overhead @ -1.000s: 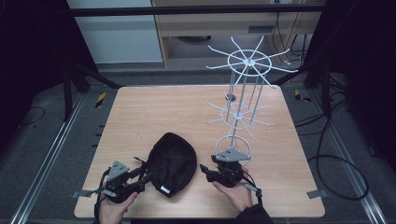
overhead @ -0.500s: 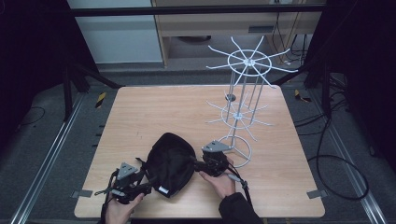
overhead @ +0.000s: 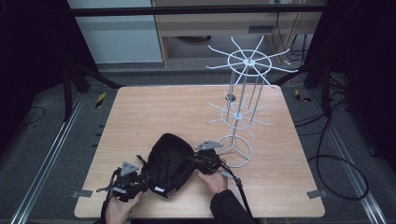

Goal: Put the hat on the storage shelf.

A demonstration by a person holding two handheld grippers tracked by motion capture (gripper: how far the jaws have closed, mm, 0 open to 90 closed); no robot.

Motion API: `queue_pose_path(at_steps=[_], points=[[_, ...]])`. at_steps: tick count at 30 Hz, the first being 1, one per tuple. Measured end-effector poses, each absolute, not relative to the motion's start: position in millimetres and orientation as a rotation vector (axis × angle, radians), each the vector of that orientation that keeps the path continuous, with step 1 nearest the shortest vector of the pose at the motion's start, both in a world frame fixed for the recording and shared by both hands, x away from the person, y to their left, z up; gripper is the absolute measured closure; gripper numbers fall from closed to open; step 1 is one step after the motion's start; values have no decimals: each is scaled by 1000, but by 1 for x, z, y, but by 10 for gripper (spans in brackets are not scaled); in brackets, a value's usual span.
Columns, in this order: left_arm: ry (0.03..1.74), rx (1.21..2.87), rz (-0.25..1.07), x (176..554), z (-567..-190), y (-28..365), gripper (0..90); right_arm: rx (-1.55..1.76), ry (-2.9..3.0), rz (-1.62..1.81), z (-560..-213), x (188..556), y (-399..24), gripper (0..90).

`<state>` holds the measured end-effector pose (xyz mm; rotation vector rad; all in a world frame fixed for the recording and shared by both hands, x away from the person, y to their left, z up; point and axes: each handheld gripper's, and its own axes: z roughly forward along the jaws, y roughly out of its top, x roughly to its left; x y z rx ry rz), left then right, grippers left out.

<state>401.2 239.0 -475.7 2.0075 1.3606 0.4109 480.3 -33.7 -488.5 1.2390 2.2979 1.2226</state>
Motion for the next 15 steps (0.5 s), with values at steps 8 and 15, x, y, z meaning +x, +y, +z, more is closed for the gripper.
queue_pose_path(at_steps=[8,15], points=[[1358,2037,388,405,-478,240,844,1207,2255,1295,-476,470,-37,824],[1334,2047,402,415,-480,236,881,1046,2148,1389,-454,454,-40,827]])
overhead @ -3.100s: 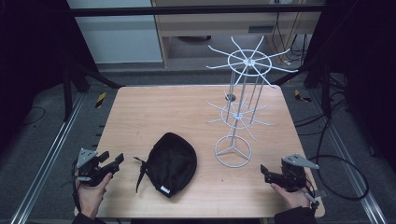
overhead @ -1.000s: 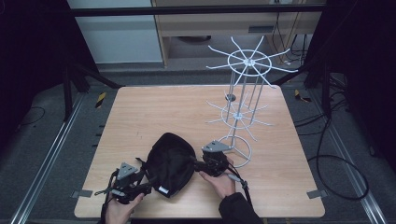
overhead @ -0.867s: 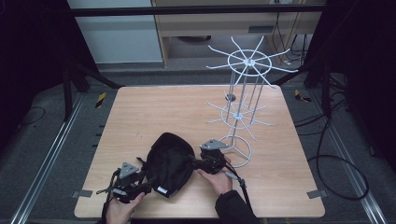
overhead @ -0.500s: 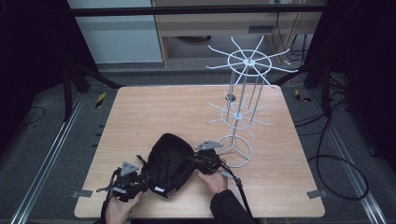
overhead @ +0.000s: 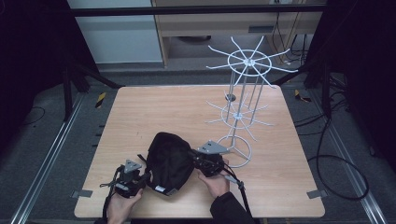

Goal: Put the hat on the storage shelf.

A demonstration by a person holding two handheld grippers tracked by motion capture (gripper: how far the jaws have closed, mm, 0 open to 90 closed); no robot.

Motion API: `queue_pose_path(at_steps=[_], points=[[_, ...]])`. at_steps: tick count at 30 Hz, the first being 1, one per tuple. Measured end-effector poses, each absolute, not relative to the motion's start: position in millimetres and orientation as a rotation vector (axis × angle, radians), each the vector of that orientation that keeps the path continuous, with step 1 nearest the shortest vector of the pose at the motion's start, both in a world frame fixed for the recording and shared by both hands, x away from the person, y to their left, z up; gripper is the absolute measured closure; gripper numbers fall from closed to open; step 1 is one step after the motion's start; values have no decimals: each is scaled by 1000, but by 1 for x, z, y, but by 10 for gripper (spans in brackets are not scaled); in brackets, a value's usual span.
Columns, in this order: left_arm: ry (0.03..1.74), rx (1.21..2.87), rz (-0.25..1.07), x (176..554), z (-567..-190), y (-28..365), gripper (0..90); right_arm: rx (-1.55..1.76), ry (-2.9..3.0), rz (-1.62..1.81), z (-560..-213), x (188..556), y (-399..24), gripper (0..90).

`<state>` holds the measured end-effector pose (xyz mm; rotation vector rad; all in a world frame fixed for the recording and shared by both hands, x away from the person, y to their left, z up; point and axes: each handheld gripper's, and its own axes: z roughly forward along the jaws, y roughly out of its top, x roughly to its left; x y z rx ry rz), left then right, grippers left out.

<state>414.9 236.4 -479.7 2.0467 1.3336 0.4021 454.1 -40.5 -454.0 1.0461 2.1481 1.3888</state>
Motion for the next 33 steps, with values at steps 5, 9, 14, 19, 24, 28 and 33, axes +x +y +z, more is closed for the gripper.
queue_pose_path(at_steps=[5,9,14,19,24,28,33], points=[[1294,2036,436,427,-482,232,883,914,2103,1433,-440,444,-40,823],[1273,2020,435,434,-484,231,883,812,2113,1439,-433,435,-39,815],[1279,1999,421,441,-486,232,882,774,2159,1434,-432,427,-42,794],[1261,1973,408,439,-482,236,842,788,2147,1395,-433,421,-44,794],[1216,1893,412,424,-463,244,808,824,2116,1359,-435,416,-44,820],[1195,1872,451,412,-451,246,772,839,2099,1336,-437,415,-44,831],[1207,1855,574,405,-443,246,626,850,2089,1332,-437,415,-44,833]])
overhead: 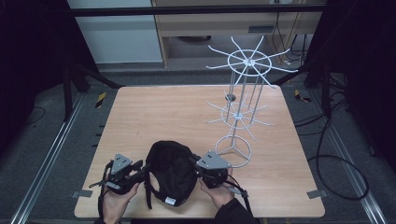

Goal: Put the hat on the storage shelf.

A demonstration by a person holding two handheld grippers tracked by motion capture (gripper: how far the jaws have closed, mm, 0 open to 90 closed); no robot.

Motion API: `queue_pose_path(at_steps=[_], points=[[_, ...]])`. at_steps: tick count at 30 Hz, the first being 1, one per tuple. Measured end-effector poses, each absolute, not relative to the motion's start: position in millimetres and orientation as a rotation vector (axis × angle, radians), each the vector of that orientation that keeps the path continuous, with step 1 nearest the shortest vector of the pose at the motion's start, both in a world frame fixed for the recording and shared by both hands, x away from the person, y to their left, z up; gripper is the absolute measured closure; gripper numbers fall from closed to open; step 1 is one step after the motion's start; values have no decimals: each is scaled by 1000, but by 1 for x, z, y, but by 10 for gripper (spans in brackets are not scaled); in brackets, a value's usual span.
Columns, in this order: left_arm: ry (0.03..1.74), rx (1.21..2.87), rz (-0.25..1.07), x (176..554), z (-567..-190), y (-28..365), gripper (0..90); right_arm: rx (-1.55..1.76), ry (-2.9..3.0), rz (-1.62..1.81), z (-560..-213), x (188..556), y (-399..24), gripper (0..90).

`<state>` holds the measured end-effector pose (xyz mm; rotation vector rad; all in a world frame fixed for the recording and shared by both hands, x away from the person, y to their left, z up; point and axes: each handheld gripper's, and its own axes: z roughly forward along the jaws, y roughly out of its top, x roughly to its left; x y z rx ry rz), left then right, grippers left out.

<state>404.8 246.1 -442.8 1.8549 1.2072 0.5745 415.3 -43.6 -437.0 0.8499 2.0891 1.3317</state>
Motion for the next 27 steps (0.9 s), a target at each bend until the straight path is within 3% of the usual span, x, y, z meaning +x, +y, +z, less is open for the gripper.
queue_pose_path(at_steps=[5,9,11,18,27], points=[[1193,1878,584,417,-443,243,531,830,2089,1346,-433,415,-44,834],[1198,1888,471,436,-449,240,755,802,2074,1342,-426,417,-42,834],[1186,1871,468,441,-449,238,784,789,2057,1336,-422,420,-40,834],[1188,1827,495,461,-457,232,793,667,2045,1346,-408,421,-35,830],[1220,1894,461,472,-469,229,755,574,2181,1352,-433,411,-27,827]])
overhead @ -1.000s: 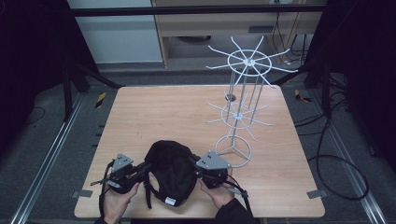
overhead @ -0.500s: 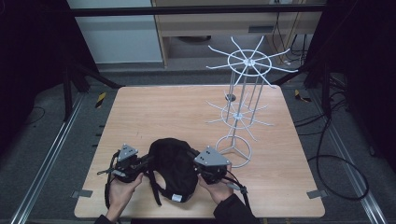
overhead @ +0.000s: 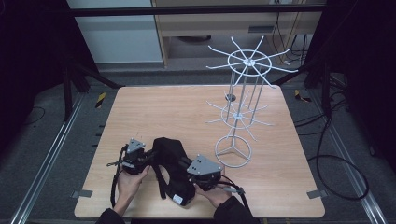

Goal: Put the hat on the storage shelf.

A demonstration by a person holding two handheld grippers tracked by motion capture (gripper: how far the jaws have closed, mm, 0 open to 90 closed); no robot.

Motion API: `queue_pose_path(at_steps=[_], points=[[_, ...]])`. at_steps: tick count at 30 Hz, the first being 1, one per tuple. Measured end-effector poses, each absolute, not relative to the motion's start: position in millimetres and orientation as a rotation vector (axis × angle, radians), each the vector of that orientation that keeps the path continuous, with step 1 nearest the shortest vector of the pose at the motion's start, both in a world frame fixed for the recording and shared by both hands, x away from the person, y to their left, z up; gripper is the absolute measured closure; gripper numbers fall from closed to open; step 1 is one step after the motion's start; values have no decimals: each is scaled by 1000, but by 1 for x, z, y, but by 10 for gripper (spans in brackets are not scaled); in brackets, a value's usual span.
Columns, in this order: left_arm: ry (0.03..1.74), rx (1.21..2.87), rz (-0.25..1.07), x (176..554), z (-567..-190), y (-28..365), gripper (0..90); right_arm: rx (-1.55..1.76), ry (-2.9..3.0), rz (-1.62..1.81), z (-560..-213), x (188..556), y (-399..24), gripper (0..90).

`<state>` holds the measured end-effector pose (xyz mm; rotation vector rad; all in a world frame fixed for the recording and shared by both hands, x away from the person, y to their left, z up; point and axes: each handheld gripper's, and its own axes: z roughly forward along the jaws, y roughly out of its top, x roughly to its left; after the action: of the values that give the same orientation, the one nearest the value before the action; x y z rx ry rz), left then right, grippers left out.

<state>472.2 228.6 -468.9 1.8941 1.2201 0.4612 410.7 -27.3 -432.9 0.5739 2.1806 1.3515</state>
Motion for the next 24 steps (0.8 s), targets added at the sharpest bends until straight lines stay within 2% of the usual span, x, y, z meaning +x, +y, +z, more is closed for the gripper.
queue_pose_path(at_steps=[3,6,9,17,24], points=[[1231,1867,420,469,-470,236,689,593,2185,1355,-434,410,-28,826],[1241,1845,403,463,-465,246,577,598,2183,1348,-436,409,-29,827],[1237,1819,399,450,-453,260,522,610,2187,1326,-439,408,-29,828],[1186,1794,438,418,-430,265,546,660,2154,1295,-438,410,-27,835],[1109,1780,423,406,-414,249,537,678,2126,1293,-435,411,-28,835]])
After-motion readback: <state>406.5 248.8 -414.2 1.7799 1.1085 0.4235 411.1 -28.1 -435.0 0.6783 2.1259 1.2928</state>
